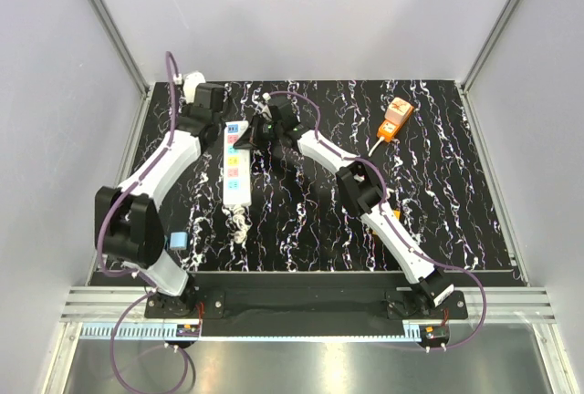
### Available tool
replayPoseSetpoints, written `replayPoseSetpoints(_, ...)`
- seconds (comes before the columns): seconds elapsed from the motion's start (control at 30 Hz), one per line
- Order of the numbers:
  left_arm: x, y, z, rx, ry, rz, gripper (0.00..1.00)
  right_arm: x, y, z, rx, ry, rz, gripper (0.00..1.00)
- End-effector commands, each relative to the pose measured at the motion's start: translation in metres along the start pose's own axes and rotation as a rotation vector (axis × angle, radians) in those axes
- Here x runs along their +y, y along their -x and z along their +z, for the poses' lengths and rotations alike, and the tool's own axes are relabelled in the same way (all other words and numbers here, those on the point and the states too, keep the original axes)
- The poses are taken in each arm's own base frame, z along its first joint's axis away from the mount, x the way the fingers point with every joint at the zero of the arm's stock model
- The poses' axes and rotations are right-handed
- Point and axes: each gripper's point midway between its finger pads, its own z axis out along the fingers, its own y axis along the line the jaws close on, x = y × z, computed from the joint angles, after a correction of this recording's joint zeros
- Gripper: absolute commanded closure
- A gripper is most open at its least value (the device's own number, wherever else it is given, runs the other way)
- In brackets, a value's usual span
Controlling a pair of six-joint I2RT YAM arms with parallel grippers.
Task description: Pull the plug off the socket
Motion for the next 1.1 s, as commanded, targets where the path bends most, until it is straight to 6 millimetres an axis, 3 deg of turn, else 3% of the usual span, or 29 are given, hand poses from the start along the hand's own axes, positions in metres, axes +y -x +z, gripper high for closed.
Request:
replayPoseSetpoints(0.0, 0.039, -0.008, -0.044, 0.04, 0.107, -0.131, 1.0, -0.049, -0.021, 0.012, 0.03, -0.121, 0.015, 1.0)
replayPoseSetpoints(0.03, 0.051, -0.025, -0.049, 0.076, 0.138, -0.134, 1.0, -0.049, -0.021, 0.012, 0.029, -0.124, 0.012, 1.0)
replayPoseSetpoints(0.1, 0.064, -0.038, -0.069, 0.109, 0.154, -0.203, 1.0, -0.049, -0.022, 0.013, 0.026, -0.129, 0.004, 1.0)
replayPoseSetpoints(0.2, 0.092, -0.099, -0.093, 0.281, 0.208, -0.178, 1.0, -0.047, -0.023, 0.013, 0.029, -0.124, -0.009, 1.0)
replayPoseSetpoints(0.3, 0.113, -0.137, -0.111, 0.382, 0.302, -0.219, 1.0, -0.047, -0.026, 0.013, 0.038, -0.127, -0.028, 1.0)
replayPoseSetpoints(0.33, 0.134, -0.157, -0.126, 0.453, 0.384, -0.167, 1.0, -0.046, -0.026, 0.012, 0.039, -0.128, -0.04, 1.0)
replayPoseSetpoints(0.4, 0.166, -0.172, -0.149, 0.508, 0.559, -0.123, 1.0, -0.047, -0.028, 0.012, 0.044, -0.134, -0.044, 1.0)
replayPoseSetpoints(0.5, 0.19, -0.178, -0.174, 0.549, 0.705, -0.064, 1.0, -0.047, -0.028, 0.012, 0.045, -0.135, -0.045, 1.0)
replayPoseSetpoints(0.7, 0.153, -0.192, -0.185, 0.621, 0.524, -0.115, 1.0, -0.045, -0.031, 0.013, 0.05, -0.138, -0.072, 1.0)
replayPoseSetpoints(0.93, 0.154, -0.225, -0.196, 0.742, 0.565, -0.111, 1.0, -0.044, -0.036, 0.013, 0.065, -0.134, -0.082, 1.0)
replayPoseSetpoints(1.07, 0.151, -0.228, -0.196, 0.747, 0.562, -0.126, 1.0, -0.044, -0.036, 0.014, 0.065, -0.132, -0.083, 1.0)
